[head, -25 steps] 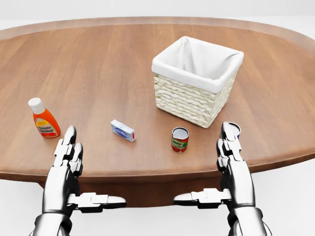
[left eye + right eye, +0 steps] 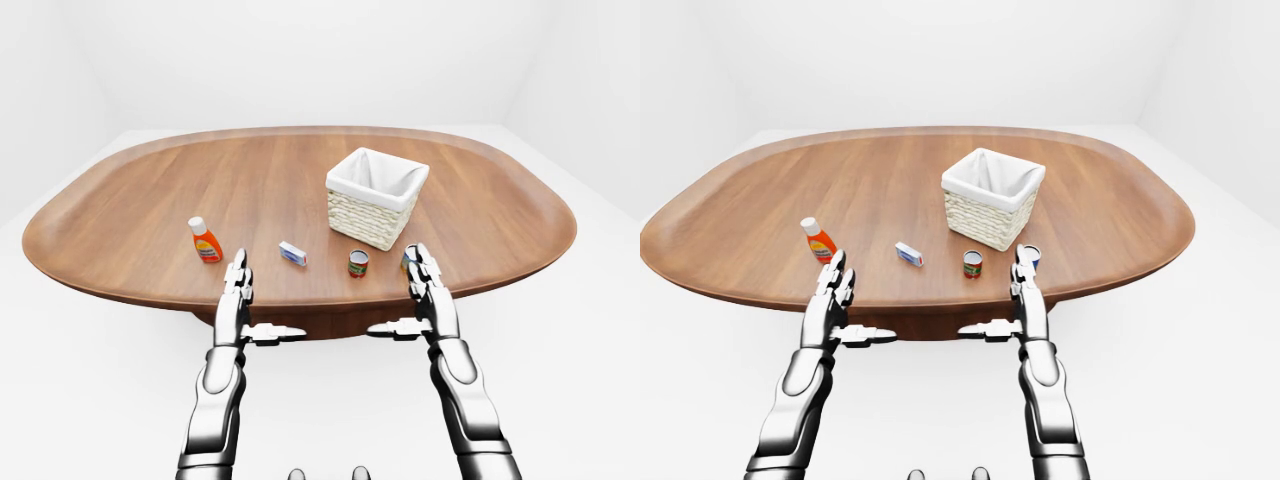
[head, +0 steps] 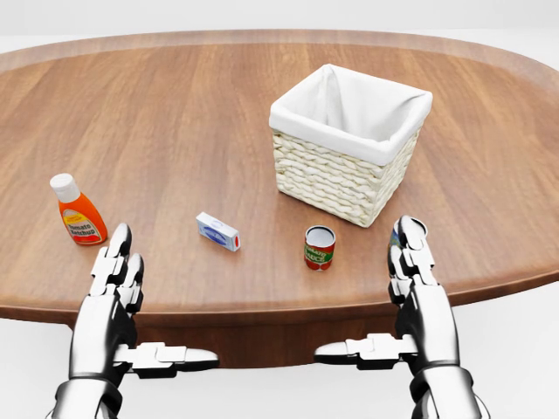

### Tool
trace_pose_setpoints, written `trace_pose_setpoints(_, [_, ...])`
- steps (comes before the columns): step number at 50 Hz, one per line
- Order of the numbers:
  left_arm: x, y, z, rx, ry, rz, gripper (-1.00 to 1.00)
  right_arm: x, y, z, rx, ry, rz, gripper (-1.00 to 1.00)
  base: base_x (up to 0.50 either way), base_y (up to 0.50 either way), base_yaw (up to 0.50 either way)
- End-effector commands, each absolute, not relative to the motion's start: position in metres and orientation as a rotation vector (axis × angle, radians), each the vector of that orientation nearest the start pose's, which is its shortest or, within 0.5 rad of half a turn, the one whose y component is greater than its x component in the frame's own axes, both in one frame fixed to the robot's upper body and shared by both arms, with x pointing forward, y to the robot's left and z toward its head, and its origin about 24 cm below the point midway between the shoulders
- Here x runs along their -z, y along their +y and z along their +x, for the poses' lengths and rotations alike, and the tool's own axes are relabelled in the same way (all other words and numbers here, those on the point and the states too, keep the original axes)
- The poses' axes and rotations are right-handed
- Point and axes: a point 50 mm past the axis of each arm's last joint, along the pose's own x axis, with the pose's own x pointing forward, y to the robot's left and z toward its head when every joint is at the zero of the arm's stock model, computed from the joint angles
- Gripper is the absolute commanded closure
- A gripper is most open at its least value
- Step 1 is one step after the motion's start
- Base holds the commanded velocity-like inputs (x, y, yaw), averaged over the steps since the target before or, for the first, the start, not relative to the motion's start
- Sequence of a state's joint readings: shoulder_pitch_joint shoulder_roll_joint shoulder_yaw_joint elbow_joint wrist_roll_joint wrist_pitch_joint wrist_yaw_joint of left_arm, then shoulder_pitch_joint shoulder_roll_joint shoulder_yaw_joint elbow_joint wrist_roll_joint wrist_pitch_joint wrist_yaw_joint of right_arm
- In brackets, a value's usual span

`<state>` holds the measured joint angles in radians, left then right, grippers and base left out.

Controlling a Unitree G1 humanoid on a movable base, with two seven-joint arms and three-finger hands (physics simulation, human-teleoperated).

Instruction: Pick up the alphabet soup and the cream cheese box, and put them in the basket.

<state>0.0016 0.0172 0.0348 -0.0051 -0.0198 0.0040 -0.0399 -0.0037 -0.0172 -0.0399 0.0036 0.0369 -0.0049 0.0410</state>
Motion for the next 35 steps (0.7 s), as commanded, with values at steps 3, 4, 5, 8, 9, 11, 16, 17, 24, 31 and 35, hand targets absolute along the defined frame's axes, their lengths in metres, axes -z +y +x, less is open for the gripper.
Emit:
trace_pose_setpoints(3, [-0.0418,0.1592,0.2535,0.007,0.0,-0.003,-1.0,-0.0419,-0.1603,0.2541,-0.007,-0.001,0.036,-1.0,0.0,0.0,0.0])
trace_pose_setpoints(4, [-0.0419,0.1592,0.2535,0.007,0.0,-0.004,-1.0,-0.0418,-0.1602,0.2541,-0.009,-0.001,0.036,-1.0,0.0,0.0,0.0])
trace_pose_setpoints(5, [-0.042,0.1592,0.2534,0.007,0.0,-0.004,-1.0,-0.0425,-0.1596,0.2537,-0.013,-0.002,0.036,-1.0,0.0,0.0,0.0])
trace_pose_setpoints(8, [-0.0426,0.1591,0.2529,0.007,-0.001,-0.004,-1.0,-0.0417,-0.1595,0.2541,-0.015,-0.002,0.037,-1.0,0.0,0.0,0.0])
trace_pose_setpoints(9, [-0.0422,0.1593,0.2531,0.007,0.0,-0.004,-1.0,-0.0422,-0.1593,0.254,-0.016,-0.002,0.038,-1.0,0.0,0.0,0.0])
trace_pose_setpoints(11, [-0.0413,0.1595,0.2536,0.007,-0.001,-0.004,-1.0,-0.0424,-0.1591,0.2538,-0.017,-0.002,0.037,-1.0,0.0,0.0,0.0])
trace_pose_setpoints(16, [-0.0429,0.1589,0.2531,0.007,-0.001,-0.004,-1.0,-0.0413,-0.1589,0.2542,-0.019,0.0,0.034,-1.0,0.0,0.0,0.0])
trace_pose_setpoints(17, [-0.0427,0.1591,0.2534,0.007,-0.001,-0.004,-1.0,-0.0417,-0.1588,0.254,-0.019,0.0,0.034,-1.0,0.0,0.0,0.0])
trace_pose_setpoints(24, [-0.0407,0.1597,0.2547,0.007,0.0,-0.004,-1.0,-0.0415,-0.1593,0.2541,-0.015,0.0,0.032,-1.0,0.0,0.0,0.0])
trace_pose_setpoints(31, [-0.0427,0.159,0.2534,0.007,-0.001,-0.004,-1.0,-0.0418,-0.1589,0.2536,-0.015,0.001,0.028,-1.0,0.0,0.0,0.0])
trace_pose_setpoints(35, [-0.042,0.1591,0.2535,0.008,0.0,-0.003,-1.0,-0.0407,-0.1593,0.2543,-0.015,0.001,0.029,-1.0,0.0,0.0,0.0])
